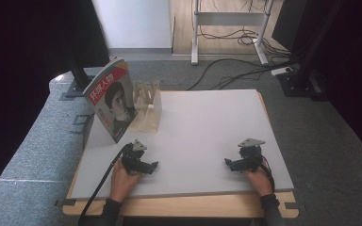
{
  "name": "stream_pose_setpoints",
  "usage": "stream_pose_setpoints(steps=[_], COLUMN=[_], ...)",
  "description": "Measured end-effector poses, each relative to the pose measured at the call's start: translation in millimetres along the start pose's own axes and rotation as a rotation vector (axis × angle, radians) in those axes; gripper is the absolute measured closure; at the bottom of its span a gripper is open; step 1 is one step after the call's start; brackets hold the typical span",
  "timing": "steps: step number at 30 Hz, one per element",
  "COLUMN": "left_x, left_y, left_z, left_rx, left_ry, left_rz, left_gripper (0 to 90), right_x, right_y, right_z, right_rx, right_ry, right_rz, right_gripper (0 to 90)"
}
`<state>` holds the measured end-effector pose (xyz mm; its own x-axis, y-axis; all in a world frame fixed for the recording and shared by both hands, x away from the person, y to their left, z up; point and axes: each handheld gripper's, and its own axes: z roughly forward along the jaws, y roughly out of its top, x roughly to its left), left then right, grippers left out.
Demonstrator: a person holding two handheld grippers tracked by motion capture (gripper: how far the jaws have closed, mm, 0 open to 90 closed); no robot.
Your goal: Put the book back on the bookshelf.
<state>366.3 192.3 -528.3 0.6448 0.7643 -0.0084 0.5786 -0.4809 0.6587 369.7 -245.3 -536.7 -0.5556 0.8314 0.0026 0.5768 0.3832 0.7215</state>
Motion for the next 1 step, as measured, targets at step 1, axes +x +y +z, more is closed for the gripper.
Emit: stream_pose_setpoints(steps=[1], left_x=[-0.1], left_y=[0.0], left_z=[0.0], left_rx=[0.000], left_ry=[0.000], left_rz=[0.000], left_gripper=[0.0], right_x=[-0.2], right_y=[0.0], right_z=[0.1], right_rx=[0.001], right_ry=[0.000], right_rz=[0.000], right_gripper=[0.0])
